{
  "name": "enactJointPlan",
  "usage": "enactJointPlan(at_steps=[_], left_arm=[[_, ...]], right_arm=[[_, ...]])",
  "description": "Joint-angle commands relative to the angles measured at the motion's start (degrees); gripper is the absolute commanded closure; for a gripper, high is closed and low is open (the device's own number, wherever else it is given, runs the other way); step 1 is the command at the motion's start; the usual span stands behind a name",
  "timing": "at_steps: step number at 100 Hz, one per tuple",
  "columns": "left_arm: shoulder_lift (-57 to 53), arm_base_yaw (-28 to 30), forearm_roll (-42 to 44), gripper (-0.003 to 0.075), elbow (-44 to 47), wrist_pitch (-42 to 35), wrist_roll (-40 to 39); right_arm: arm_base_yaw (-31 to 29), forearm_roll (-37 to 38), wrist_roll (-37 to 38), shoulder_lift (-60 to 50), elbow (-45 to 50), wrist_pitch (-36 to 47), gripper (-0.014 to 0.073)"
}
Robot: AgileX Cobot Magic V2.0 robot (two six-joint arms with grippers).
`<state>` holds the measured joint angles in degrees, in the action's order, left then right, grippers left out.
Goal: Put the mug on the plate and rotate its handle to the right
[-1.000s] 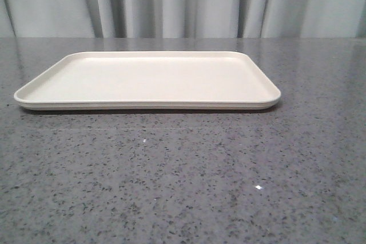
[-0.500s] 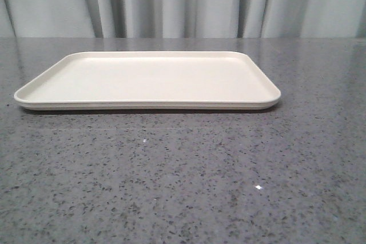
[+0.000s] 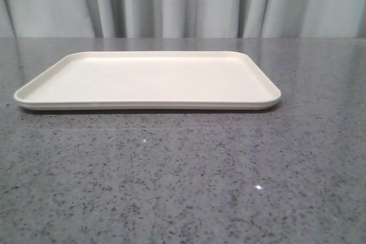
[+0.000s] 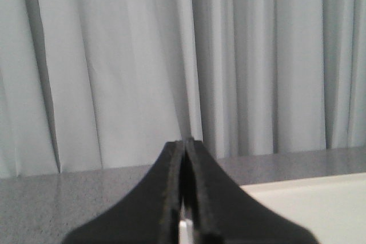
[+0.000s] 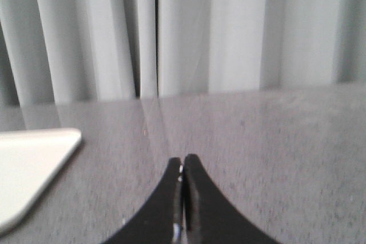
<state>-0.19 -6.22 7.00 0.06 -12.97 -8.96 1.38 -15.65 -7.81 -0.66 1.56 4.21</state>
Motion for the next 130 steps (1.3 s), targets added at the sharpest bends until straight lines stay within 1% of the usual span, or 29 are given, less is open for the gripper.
enactJointPlan(at_steps=[1,11,21,28,63,75,86,96,105,117,123,130], left_arm=[[-1.73,0.08,-0.63,0.0741,0.22,-6.81,-0.46],[-1.73,0.08,-1.35,0.0741,0.24,-6.42,-0.49],[-1.73,0.08,-1.77,0.0741,0.24,-6.34,-0.49],[-1.73,0.08,-1.77,0.0741,0.24,-6.34,-0.49],[-1.73,0.08,-1.88,0.0740,0.24,-4.70,-0.49],[-1.73,0.08,-5.27,0.0741,-0.06,-4.70,-0.49],[-1.73,0.08,-7.00,0.0741,-1.33,-4.57,-0.49],[-1.73,-0.05,-8.31,0.0741,-4.31,-3.56,-0.49],[-1.38,-0.05,-8.87,0.0741,-9.00,-0.18,-0.49],[0.69,-0.05,-8.87,0.0741,-16.09,5.84,-0.49],[2.48,-0.05,-8.87,0.0741,-20.13,9.11,-0.49],[4.73,-0.05,-8.87,0.0741,-24.14,10.93,-0.49]], right_arm=[[-0.35,-1.14,0.04,-1.15,-0.05,8.87,0.0706],[-0.35,-3.17,0.09,-1.15,-0.12,14.44,0.0706],[-0.35,-3.40,0.09,-1.15,-0.18,20.47,0.0706],[-0.35,-3.40,0.81,-1.15,-0.18,22.70,0.0706],[-0.35,-3.54,1.58,-1.15,-0.24,22.89,0.0706],[-0.35,-3.54,1.58,-1.15,-1.56,22.80,0.0706],[-0.35,-3.95,1.69,-1.15,-3.90,19.92,0.0706],[-0.35,-3.95,1.71,-0.83,-8.22,12.57,0.0706],[-0.35,-3.95,1.71,0.83,-14.44,3.98,0.0706],[-0.35,-2.85,1.32,5.45,-22.20,-4.21,0.0706],[-0.35,-1.37,1.11,8.43,-25.82,-5.93,0.0706],[-0.35,-0.42,1.11,11.53,-29.37,-6.40,0.0706]])
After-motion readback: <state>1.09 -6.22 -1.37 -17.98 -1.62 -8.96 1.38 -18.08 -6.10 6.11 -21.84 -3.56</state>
